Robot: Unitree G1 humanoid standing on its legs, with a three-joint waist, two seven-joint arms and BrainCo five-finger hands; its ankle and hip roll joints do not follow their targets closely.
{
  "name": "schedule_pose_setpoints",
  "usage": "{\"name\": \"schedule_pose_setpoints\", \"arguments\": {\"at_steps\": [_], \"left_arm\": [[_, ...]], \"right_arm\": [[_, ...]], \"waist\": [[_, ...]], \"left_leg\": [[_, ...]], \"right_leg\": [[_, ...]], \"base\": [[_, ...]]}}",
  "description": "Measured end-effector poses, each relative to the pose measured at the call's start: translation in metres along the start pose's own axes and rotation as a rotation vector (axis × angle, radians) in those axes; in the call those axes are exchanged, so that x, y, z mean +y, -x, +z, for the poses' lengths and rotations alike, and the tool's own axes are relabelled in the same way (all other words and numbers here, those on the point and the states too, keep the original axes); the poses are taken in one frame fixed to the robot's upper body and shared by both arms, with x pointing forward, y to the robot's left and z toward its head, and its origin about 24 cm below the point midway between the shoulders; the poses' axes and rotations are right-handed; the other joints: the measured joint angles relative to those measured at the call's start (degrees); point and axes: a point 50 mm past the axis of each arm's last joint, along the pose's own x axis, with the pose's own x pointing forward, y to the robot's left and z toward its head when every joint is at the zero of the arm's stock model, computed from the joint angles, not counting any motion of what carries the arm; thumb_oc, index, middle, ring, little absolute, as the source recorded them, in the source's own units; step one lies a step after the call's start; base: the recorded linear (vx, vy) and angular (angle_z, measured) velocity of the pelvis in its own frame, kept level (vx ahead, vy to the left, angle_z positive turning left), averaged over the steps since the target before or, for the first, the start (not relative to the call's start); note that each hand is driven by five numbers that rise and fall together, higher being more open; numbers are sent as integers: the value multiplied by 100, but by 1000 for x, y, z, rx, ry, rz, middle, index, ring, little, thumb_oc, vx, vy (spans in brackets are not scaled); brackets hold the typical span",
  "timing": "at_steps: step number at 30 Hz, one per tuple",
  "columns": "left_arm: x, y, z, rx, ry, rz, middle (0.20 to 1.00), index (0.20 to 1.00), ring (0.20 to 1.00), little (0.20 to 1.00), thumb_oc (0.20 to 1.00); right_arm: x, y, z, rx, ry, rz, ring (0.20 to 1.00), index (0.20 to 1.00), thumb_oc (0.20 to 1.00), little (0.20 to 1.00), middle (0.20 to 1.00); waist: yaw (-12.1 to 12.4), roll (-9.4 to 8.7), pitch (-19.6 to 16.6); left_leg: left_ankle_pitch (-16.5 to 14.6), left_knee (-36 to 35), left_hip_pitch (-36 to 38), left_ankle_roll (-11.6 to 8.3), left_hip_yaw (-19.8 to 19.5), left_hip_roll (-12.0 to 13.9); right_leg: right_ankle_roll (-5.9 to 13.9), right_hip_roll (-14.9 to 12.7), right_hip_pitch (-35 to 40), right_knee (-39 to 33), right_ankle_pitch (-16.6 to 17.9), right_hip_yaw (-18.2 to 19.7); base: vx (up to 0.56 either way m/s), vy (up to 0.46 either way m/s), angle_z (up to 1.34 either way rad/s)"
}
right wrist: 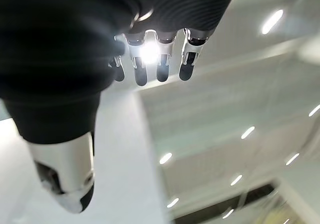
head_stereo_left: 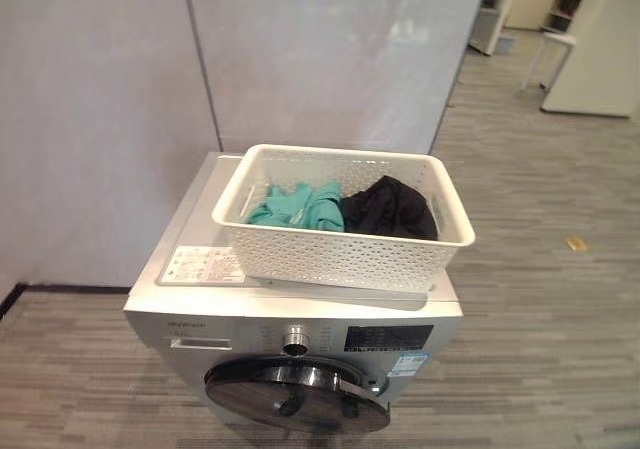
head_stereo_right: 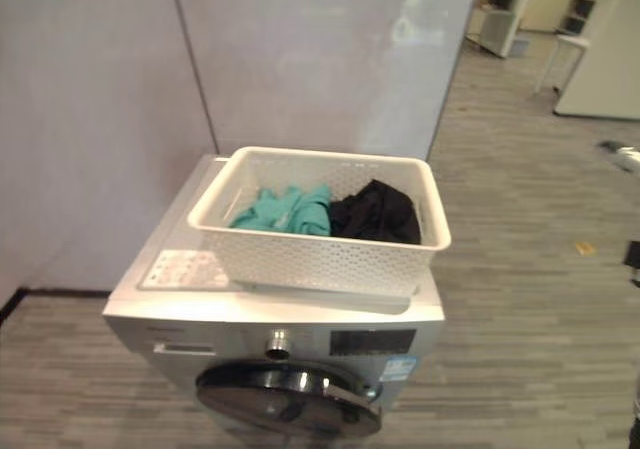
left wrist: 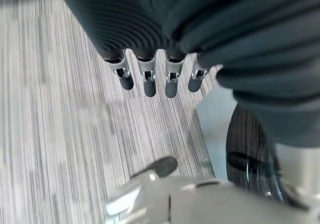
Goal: Grab the laundry basket,head to the washer,open it,put in the laundry and shut it.
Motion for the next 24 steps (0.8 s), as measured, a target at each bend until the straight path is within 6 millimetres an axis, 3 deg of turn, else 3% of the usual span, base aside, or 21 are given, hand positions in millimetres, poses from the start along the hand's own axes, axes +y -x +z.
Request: {"name": "schedule_pose_setpoints", "arguments": {"at_steps": [3,5,6,7,8,9,12,14,17,18,19,21,23,24], "left_arm": [[0,0,-4,11,-5,5,1000,1000,1000,1000,1000],[-2,0,0,-2,-20,5,1000,1000,1000,1000,1000],[-5,0,2,-8,-40,-1,1000,1000,1000,1000,1000],[-2,0,9,-31,-44,9,1000,1000,1000,1000,1000],[4,-1,17,-41,-64,26,1000,1000,1000,1000,1000],[4,-1,21,-50,-85,26,1000,1000,1000,1000,1000],[8,-2,23,-45,-119,27,1000,1000,1000,1000,1000],[18,-2,35,-72,-179,34,1000,1000,1000,1000,1000],[17,-2,35,-68,-178,16,1000,1000,1000,1000,1000],[20,-2,33,-70,-199,9,1000,1000,1000,1000,1000],[23,-2,29,-61,-200,8,1000,1000,1000,1000,1000],[18,-1,2,2,-131,-13,1000,1000,1000,1000,1000],[15,0,-8,23,-142,-22,1000,1000,1000,1000,1000],[16,0,-7,21,-142,-22,1000,1000,1000,1000,1000]], "right_arm": [[10,41,-60,295,107,99,1000,1000,1000,1000,1000],[25,100,-114,654,174,202,1000,1000,1000,1000,1000],[25,118,-126,736,201,230,1000,1000,1000,1000,1000],[28,148,-139,830,232,296,1000,1000,1000,1000,1000],[41,231,-163,1148,303,530,1000,1000,1000,1000,1000],[42,278,-162,1341,310,618,1000,1000,1000,1000,1000],[49,351,-140,1673,277,813,1000,1000,1000,1000,1000],[52,404,-100,1977,110,912,1000,1000,1000,1000,1000],[67,425,-70,2103,-73,934,1000,1000,1000,1000,1000],[79,441,-44,1970,-64,1320,1000,1000,1000,1000,1000],[88,450,-24,1959,-126,1423,1000,1000,1000,1000,1000],[125,447,10,1931,-384,1376,1000,1000,1000,1000,1000],[133,437,4,1792,-346,1479,1000,1000,1000,1000,1000],[134,426,-9,1736,-310,1481,1000,1000,1000,1000,1000]], "waist": [[-137,-34,2],[-216,-39,14],[-294,51,44],[-303,59,55],[-274,-51,77],[-257,-30,101],[-322,47,159],[-243,55,184],[-194,101,201],[-70,32,207],[30,20,223],[167,45,295],[209,127,325],[255,155,352]], "left_leg": [[-1,0,-66,0,24,9],[1,0,-93,-3,24,11],[1,1,-88,-3,22,8],[0,1,-89,-3,12,18],[0,2,-88,-4,19,16],[-2,2,-95,-7,16,17],[-2,3,-82,-8,39,29],[-18,3,-86,-33,26,44],[-20,3,-98,-34,12,33],[-18,43,-147,-36,-35,23],[-17,57,-152,-36,-87,25],[-14,100,-157,-40,-199,14],[-8,114,-171,-46,-248,9],[3,115,-188,-59,-310,5]], "right_leg": [[-1,25,-65,-29,-5,28],[-24,35,-76,-51,5,37],[-27,24,-75,-62,8,50],[-18,18,-70,-68,1,39],[-20,40,-69,-67,-6,40],[-28,40,-74,-67,-12,37],[-39,37,-79,-57,-5,70],[-37,74,-77,-46,-22,63],[-45,82,-63,-54,-34,53],[-70,96,-18,-66,-35,-30],[-117,101,-17,-42,-66,-79],[-163,109,9,-40,-103,-183],[-167,110,22,-39,-107,-213],[-168,111,29,-38,-107,-278]], "base": [[2,-13,-4],[-4,-27,-4],[-3,-42,-2],[-18,-34,1],[-64,-45,3],[-66,-46,-2],[-27,-46,-5],[1,-23,-1],[-12,-59,8],[-17,-46,26],[-20,-42,43],[-50,-50,28],[-42,-43,10],[-17,-24,17]]}}
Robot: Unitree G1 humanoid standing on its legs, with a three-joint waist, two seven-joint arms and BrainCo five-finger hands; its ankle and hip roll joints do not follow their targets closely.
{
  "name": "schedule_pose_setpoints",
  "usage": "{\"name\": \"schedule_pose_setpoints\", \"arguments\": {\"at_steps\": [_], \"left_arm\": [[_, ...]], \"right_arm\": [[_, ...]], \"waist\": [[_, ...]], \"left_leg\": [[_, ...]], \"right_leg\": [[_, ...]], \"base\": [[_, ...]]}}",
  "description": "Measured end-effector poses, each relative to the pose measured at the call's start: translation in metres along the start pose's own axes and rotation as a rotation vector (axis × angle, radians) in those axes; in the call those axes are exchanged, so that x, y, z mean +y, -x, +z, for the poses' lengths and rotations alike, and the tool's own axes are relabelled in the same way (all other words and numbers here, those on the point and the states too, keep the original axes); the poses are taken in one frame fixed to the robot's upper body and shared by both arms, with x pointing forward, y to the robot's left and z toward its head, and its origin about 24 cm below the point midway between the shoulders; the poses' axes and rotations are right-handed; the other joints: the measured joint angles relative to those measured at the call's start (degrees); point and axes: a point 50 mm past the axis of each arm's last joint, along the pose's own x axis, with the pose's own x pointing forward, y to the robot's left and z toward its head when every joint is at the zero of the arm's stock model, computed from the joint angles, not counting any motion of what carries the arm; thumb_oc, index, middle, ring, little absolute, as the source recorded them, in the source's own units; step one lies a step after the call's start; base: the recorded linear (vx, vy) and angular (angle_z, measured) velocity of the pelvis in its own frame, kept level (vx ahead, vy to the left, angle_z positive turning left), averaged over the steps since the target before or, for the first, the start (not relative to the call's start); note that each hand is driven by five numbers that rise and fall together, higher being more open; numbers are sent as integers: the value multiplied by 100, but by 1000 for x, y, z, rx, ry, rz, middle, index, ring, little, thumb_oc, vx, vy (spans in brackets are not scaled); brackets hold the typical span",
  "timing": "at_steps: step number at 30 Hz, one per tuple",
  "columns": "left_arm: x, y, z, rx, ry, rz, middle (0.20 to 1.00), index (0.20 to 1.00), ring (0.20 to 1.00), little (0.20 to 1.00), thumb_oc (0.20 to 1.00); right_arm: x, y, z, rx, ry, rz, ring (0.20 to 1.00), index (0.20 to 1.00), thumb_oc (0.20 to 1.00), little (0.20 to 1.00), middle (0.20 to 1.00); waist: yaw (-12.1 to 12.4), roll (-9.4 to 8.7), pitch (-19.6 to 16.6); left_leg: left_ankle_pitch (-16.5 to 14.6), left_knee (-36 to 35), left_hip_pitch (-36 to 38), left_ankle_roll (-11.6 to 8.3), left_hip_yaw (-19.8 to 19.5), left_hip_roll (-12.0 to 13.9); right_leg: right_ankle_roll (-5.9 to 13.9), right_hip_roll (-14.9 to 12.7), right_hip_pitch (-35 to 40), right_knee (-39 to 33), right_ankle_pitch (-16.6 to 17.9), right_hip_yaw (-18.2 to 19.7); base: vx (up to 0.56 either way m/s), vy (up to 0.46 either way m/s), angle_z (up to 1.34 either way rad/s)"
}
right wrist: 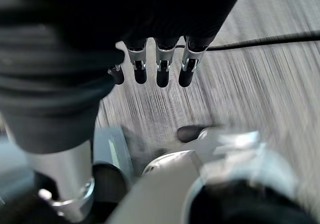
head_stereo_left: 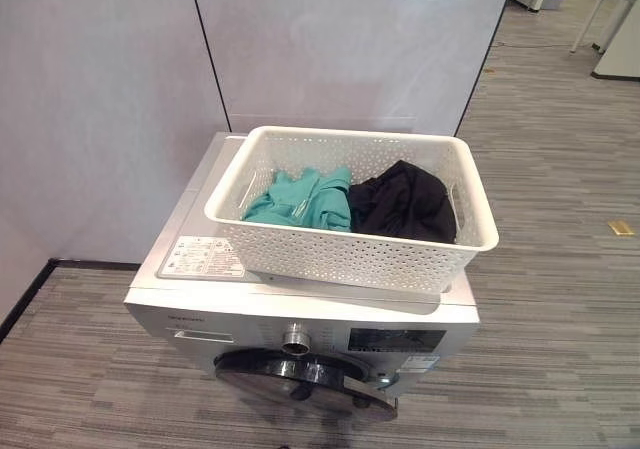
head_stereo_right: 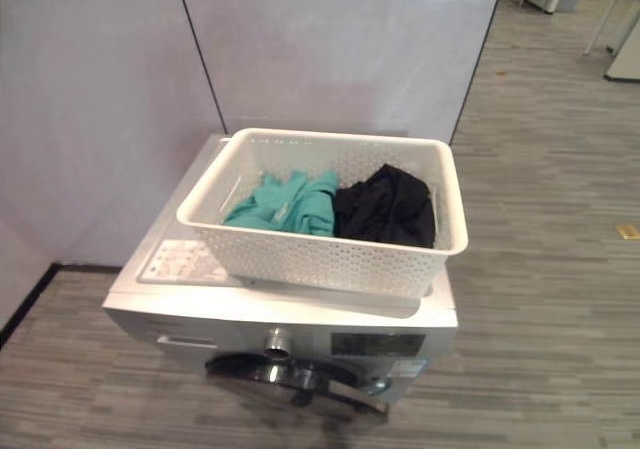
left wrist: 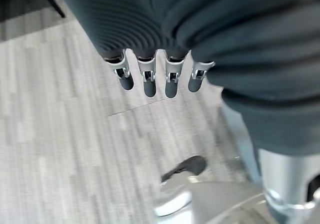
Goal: Grab the laundry basket,head to the washer,open it,put in the laundry and shut it.
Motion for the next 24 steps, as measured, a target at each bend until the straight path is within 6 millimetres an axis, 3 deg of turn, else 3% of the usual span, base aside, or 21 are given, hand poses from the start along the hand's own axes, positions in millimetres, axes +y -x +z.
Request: {"name": "schedule_pose_setpoints", "arguments": {"at_steps": [2,4,6,8,9,10,11,12,13,14,16,18,19,21,23,24], "left_arm": [[1,0,3,-8,-7,2,1000,1000,1000,1000,1000],[1,0,3,-11,-10,0,1000,1000,1000,1000,1000],[12,0,30,-94,-37,15,1000,1000,1000,1000,1000],[55,27,83,-468,-154,115,1000,1000,1000,1000,1000],[68,29,84,-483,-154,148,1000,1000,1000,1000,1000],[75,23,71,-414,-139,156,1000,1000,1000,1000,1000],[74,13,59,-301,-79,143,1000,1000,1000,1000,1000],[71,13,60,-273,-85,140,1000,1000,1000,1000,1000],[63,21,84,-385,-113,120,1000,1000,1000,1000,1000],[52,29,97,-491,-124,94,1000,1000,1000,1000,1000],[37,31,101,-535,-118,49,1000,1000,1000,1000,1000],[31,29,95,-518,-111,26,1000,1000,1000,1000,1000],[33,27,96,-497,-112,25,1000,1000,1000,1000,1000],[32,24,98,-476,-106,13,1000,1000,1000,1000,1000],[21,22,107,-478,-102,-23,1000,1000,1000,1000,1000],[19,22,110,-486,-107,-29,1000,1000,1000,1000,1000]], "right_arm": [[-36,3,10,-27,39,-102,1000,1000,1000,1000,1000],[-42,3,17,-38,71,-118,1000,1000,1000,1000,1000],[-45,4,23,-39,225,-114,1000,1000,1000,1000,1000],[-61,11,40,-143,332,-131,1000,1000,1000,1000,1000],[-75,18,54,-194,380,-155,1000,1000,1000,1000,1000],[-91,28,73,-276,422,-197,1000,1000,1000,1000,1000],[-104,38,96,-352,424,-241,1000,1000,1000,1000,1000],[-111,41,93,-347,432,-259,1000,1000,1000,1000,1000],[-114,40,79,-313,419,-256,1000,1000,1000,1000,1000],[-113,38,64,-268,406,-245,1000,1000,1000,1000,1000],[-114,38,58,-248,380,-247,1000,1000,1000,1000,1000],[-115,39,64,-274,356,-256,1000,1000,1000,1000,1000],[-113,39,65,-285,348,-253,1000,1000,1000,1000,1000],[-102,36,71,-312,322,-219,1000,1000,1000,1000,1000],[-104,35,69,-295,289,-224,1000,1000,1000,1000,1000],[-102,33,66,-279,281,-218,1000,1000,1000,1000,1000]], "waist": [[25,25,2],[47,19,17],[31,43,89],[180,82,386],[165,134,414],[110,166,484],[2,194,724],[-16,170,772],[-95,25,871],[-60,-149,927],[-9,-269,958],[-95,-221,962],[-257,-259,1014],[-304,-210,1068],[-424,14,1140],[-438,149,1097]], "left_leg": [[11,1,13,-17,-14,19],[43,7,-23,-59,-37,42],[102,100,-164,-124,-217,73],[174,203,-316,-165,-294,116],[243,385,-527,-249,-354,104],[416,632,-858,-454,-390,49],[657,712,-1101,-630,-531,24],[724,629,-1187,-775,-568,60],[277,1074,-1269,-227,-43,125],[153,1210,-1094,-113,139,135],[-62,1230,-580,-209,-52,272],[-193,1379,-300,-224,-258,315],[-452,1411,-260,-211,-468,313],[-709,1222,-223,-178,-706,171],[-641,821,-160,-4,-771,46],[-767,773,-174,24,-736,9]], "right_leg": [[-2,-5,17,-10,0,-36],[-17,60,51,1,-6,-49],[-98,61,-51,-4,28,-189],[-170,116,-173,176,-1,-257],[-150,95,-416,394,-88,-254],[-176,-4,-686,531,-124,-234],[-327,-115,-877,610,19,-246],[-448,-217,-1027,635,78,-371],[-459,-360,-977,528,139,-564],[-464,-434,-925,518,185,-588],[-463,-434,-906,524,199,-374],[-478,-327,-914,561,211,-318],[-478,-300,-1028,688,210,-329],[-407,-337,-1299,989,241,-140],[-266,-396,-1469,1181,249,-130],[-206,-458,-1632,1372,214,-84]], "base": [[-42,-32,11],[-99,-40,12],[-107,-12,27],[-216,27,18],[-298,34,14],[-344,105,1],[-246,99,3],[-148,130,44],[-15,82,73],[-21,132,66],[-13,143,-11],[-10,211,-21],[-45,333,-19],[-60,381,-30],[-133,401,-12],[-174,352,-16]]}}
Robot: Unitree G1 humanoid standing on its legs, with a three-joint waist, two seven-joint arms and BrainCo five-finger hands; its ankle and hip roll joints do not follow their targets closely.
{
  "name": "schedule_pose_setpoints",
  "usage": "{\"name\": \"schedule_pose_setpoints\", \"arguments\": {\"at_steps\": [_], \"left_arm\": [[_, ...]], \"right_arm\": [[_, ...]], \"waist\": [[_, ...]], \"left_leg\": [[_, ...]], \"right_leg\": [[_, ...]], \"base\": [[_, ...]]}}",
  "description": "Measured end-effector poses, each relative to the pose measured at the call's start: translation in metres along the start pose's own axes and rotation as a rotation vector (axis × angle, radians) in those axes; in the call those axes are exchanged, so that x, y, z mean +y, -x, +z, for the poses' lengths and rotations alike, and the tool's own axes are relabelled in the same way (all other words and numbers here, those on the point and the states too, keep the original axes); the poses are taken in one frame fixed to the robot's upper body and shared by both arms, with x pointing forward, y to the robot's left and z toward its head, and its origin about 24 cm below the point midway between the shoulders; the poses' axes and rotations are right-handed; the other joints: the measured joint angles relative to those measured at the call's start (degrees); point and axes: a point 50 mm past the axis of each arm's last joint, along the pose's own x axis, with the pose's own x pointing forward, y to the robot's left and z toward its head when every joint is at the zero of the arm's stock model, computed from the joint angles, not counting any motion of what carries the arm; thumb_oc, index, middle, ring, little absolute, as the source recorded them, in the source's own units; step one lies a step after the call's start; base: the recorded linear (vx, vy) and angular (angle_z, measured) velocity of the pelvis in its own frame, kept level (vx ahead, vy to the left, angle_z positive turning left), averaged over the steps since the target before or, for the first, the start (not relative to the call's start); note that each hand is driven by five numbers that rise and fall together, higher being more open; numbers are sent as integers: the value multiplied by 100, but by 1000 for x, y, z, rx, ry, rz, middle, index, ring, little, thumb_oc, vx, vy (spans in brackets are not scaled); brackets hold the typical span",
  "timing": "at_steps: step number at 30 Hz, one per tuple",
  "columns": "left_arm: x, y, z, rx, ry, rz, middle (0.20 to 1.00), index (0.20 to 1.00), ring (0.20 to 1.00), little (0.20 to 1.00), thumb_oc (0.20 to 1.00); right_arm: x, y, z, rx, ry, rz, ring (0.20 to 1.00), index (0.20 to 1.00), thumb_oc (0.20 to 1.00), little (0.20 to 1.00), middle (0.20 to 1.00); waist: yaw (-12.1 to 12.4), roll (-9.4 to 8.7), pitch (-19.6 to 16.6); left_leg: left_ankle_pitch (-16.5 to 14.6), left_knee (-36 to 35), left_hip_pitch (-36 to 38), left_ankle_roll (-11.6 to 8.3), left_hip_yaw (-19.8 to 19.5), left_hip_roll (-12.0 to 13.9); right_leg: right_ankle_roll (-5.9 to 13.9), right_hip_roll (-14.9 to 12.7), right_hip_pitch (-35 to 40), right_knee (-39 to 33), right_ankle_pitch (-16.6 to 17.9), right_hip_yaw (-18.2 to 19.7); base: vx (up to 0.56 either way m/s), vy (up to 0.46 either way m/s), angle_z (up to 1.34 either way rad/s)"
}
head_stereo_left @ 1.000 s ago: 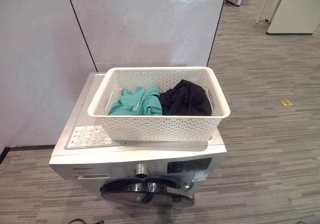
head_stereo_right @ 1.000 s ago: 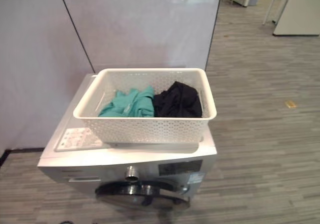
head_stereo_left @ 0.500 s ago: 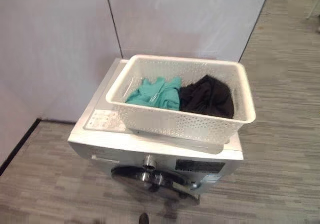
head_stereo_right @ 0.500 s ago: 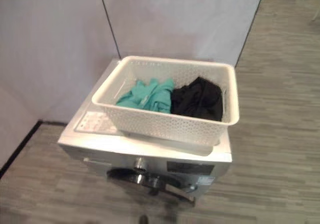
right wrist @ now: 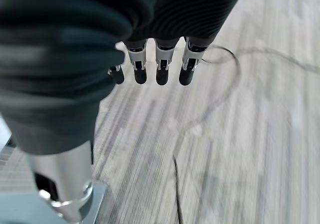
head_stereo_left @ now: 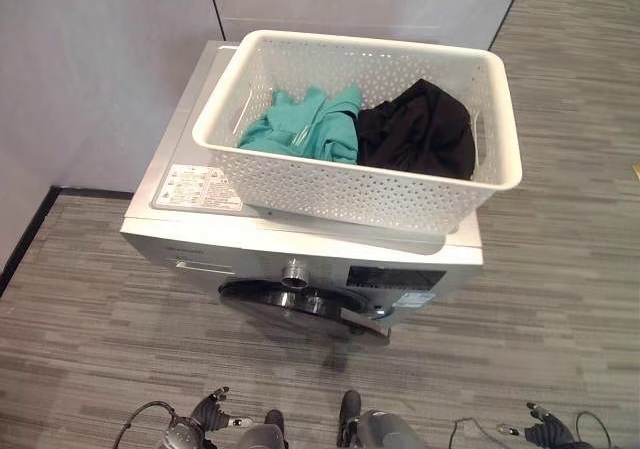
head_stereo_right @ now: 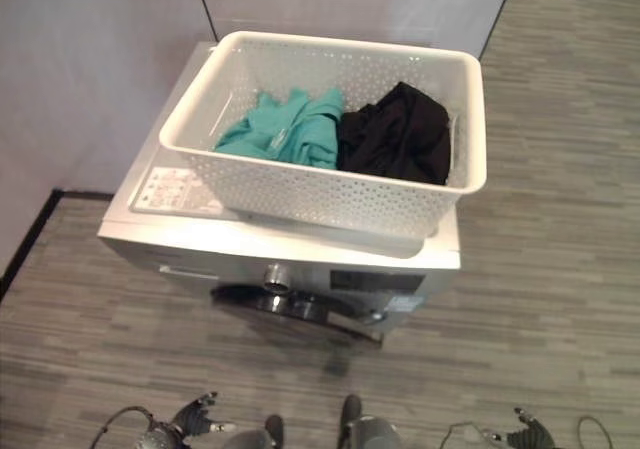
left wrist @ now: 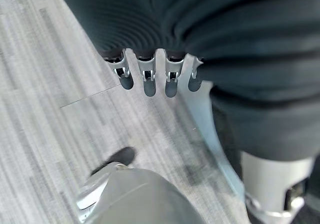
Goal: Grab the laundry basket,head to the washer,open it,put in the laundry and shut it.
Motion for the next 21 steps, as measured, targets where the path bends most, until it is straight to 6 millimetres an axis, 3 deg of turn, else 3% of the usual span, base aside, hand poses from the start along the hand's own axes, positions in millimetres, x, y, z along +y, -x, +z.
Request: {"name": "schedule_pose_setpoints", "arguments": {"at_steps": [3,4,7,9,11,14,15,17,19,21], "left_arm": [[-1,-1,3,-9,-23,-7,1000,1000,1000,1000,1000],[1,-1,-2,15,-19,2,1000,1000,1000,1000,1000],[2,1,-14,58,-12,22,1000,1000,1000,1000,1000],[5,4,-23,87,-13,37,1000,1000,1000,1000,1000],[10,8,-34,113,7,65,1000,1000,1000,1000,1000],[14,14,-44,132,34,90,1000,1000,1000,1000,1000],[19,20,-56,165,21,98,1000,1000,1000,1000,1000],[26,23,-64,191,25,121,1000,1000,1000,1000,1000],[25,25,-67,203,27,119,1000,1000,1000,1000,1000],[22,25,-68,197,29,113,1000,1000,1000,1000,1000]], "right_arm": [[-3,-4,14,-33,7,-7,1000,1000,1000,1000,1000],[2,-4,19,-50,32,4,1000,1000,1000,1000,1000],[18,-4,23,-72,63,41,1000,1000,1000,1000,1000],[27,-5,30,-96,109,70,1000,1000,1000,1000,1000],[33,-4,36,-128,132,85,1000,1000,1000,1000,1000],[36,-4,37,-140,142,93,1000,1000,1000,1000,1000],[38,-3,40,-157,138,97,1000,1000,1000,1000,1000],[39,-4,45,-179,137,100,1000,1000,1000,1000,1000],[43,-3,42,-181,152,119,1000,1000,1000,1000,1000],[46,-2,43,-185,165,144,1000,1000,1000,1000,1000]], "waist": [[-5,48,-5],[-29,56,6],[-2,50,16],[22,-24,44],[192,-80,16],[363,-155,-100],[412,-340,-245],[464,-498,-345],[462,-562,-486],[465,-591,-607]], "left_leg": [[78,-176,-270,209,402,-340],[152,-185,-463,341,609,-515],[184,-202,-582,383,816,-591],[264,-247,-610,579,960,-588],[534,-521,-584,712,1191,-439],[643,-781,-521,616,1215,-288],[699,-859,-480,597,1228,-311],[724,-880,-436,522,1223,-307],[713,-885,-384,449,1202,-318],[734,-902,-386,292,1177,-306]], "right_leg": [[280,-327,-622,215,149,514],[479,-461,-817,-5,460,748],[710,-583,-837,-449,633,850],[859,-681,-773,-608,722,870],[908,-630,-719,-333,706,865],[990,-433,-320,-171,574,874],[1010,-435,138,-716,610,866],[1183,-429,457,-1238,702,917],[1140,-428,631,-1465,677,920],[940,-384,824,-1721,579,913]], "base": [[-150,282,-60],[-137,218,-61],[-110,98,-43],[-104,70,-32],[-79,56,-50],[-9,-8,-25],[14,-45,-17],[31,-49,-3],[60,-48,9],[91,-58,9]]}}
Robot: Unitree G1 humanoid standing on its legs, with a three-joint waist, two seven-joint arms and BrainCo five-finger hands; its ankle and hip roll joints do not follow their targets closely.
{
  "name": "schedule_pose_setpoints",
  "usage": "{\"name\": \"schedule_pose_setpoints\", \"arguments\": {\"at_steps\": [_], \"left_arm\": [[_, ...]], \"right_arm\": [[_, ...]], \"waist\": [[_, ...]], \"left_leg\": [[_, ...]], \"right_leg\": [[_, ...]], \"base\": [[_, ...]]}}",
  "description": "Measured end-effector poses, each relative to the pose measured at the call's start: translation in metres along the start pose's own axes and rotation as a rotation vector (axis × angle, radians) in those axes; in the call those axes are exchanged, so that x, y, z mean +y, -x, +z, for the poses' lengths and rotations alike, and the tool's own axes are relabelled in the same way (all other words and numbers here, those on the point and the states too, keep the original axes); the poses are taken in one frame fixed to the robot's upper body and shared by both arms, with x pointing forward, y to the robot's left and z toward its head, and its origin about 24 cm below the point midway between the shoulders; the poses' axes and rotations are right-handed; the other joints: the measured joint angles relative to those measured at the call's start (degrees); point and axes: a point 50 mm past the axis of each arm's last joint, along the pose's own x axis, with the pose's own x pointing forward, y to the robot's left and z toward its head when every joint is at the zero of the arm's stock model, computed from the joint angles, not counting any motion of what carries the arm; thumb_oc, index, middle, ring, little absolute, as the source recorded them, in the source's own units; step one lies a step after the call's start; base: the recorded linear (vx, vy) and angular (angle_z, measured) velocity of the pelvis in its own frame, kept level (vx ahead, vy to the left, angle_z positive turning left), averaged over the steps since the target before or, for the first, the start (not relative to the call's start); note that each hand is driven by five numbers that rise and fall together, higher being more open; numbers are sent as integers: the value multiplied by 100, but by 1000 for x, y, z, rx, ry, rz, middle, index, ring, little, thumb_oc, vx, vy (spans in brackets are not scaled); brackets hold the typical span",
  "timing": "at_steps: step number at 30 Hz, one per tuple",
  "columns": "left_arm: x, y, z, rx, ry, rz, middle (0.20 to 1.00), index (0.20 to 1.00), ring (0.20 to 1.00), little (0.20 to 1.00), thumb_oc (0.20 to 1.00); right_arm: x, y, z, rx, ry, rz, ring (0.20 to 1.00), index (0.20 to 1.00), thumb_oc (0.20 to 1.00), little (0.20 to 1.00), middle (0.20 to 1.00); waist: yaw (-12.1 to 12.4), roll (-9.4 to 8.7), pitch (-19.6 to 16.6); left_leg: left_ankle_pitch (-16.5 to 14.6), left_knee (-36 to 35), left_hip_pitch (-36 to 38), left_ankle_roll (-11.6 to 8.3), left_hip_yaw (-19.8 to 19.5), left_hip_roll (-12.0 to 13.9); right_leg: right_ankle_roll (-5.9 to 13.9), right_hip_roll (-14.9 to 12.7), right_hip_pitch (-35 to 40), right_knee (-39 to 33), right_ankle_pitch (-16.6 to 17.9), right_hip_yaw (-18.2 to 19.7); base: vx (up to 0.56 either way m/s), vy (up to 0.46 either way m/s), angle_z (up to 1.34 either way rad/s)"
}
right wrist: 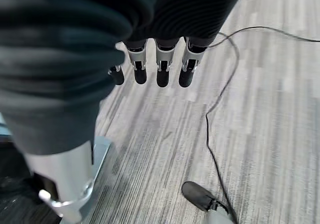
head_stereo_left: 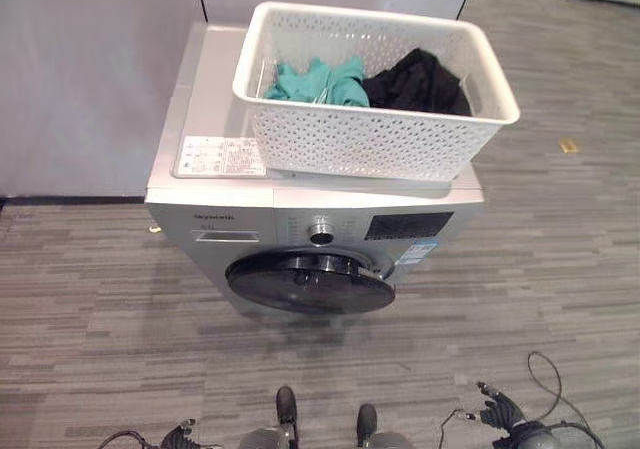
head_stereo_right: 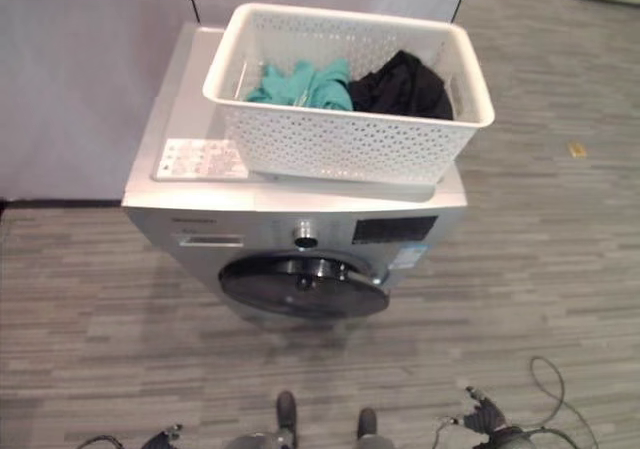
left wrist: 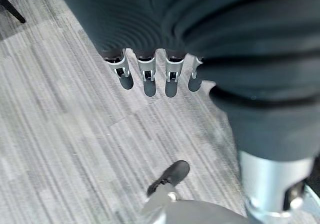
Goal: Grab the laundry basket,head to the washer,open it,put in the laundry and shut it.
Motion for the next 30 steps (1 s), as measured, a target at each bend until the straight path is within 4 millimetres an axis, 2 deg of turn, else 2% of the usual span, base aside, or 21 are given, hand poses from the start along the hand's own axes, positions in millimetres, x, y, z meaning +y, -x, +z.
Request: {"name": "schedule_pose_setpoints", "arguments": {"at_steps": [4,7,15,18,23,30], "left_arm": [[-14,3,-5,-8,7,-34,1000,1000,1000,1000,1000],[-17,5,-10,3,-4,-35,1000,1000,1000,1000,1000],[-20,3,-7,-5,-19,-22,1000,1000,1000,1000,1000],[-23,0,4,-35,-10,-13,1000,1000,1000,1000,1000],[-23,-1,9,-50,-9,0,1000,1000,1000,1000,1000],[-23,-1,10,-53,-35,28,1000,1000,1000,1000,1000]], "right_arm": [[-11,9,-1,-34,56,-26,1000,1000,1000,1000,1000],[-26,17,14,-125,115,-59,1000,1000,1000,1000,1000],[-46,19,61,-306,222,-131,1000,1000,1000,1000,1000],[-43,14,79,-360,242,-124,1000,1000,1000,1000,1000],[-29,8,105,-434,298,-93,1000,1000,1000,1000,1000],[-30,3,121,-471,284,-138,1000,1000,1000,1000,1000]], "waist": [[-48,185,-96],[-61,277,-90],[-67,233,-5],[10,259,4],[32,296,6],[153,381,32]], "left_leg": [[67,7,-7,-101,-94,167],[94,13,-25,-158,-150,228],[146,16,-189,-226,-325,265],[147,16,-195,-225,-345,256],[147,16,-201,-227,-375,259],[214,17,-481,-289,-511,262]], "right_leg": [[-131,194,37,-22,-44,-82],[-160,260,48,-27,-80,-164],[-227,328,-15,-28,-119,-341],[-227,333,-8,-27,-132,-368],[-230,336,-3,-28,-143,-387],[-257,346,-213,-27,-131,-531]], "base": [[60,-51,9],[46,-47,11],[27,-31,11],[20,-16,4],[3,-5,2],[-27,-6,10]]}}
